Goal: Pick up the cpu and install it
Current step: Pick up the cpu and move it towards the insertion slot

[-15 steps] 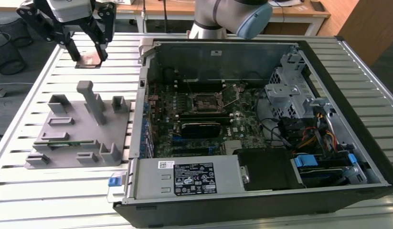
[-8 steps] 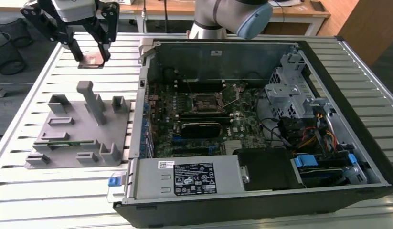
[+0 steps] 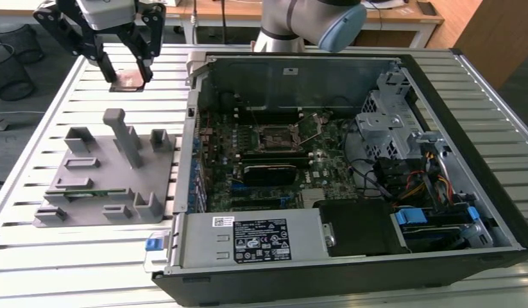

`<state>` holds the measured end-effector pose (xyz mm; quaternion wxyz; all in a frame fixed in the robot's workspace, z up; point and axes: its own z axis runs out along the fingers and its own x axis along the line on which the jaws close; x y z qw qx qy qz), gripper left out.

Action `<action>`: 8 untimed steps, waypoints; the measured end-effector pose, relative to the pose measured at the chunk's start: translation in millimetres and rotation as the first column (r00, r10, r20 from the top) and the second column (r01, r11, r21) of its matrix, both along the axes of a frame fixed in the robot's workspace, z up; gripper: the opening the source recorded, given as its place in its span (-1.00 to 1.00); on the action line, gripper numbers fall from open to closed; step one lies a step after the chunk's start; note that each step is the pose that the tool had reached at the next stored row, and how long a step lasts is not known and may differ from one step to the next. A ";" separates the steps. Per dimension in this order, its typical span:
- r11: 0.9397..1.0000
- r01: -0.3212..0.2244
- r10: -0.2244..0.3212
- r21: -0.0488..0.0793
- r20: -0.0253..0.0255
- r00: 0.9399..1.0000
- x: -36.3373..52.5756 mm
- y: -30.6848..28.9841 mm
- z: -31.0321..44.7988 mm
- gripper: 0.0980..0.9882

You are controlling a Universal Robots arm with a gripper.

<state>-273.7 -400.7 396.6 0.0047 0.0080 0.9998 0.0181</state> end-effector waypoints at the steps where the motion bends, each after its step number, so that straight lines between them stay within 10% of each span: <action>1: 1.000 0.000 0.000 0.000 0.000 1.000 0.9 0.0 0.0 -0.04; 8: 1.000 0.000 0.000 0.000 0.000 1.000 6.8 0.0 0.0 -0.04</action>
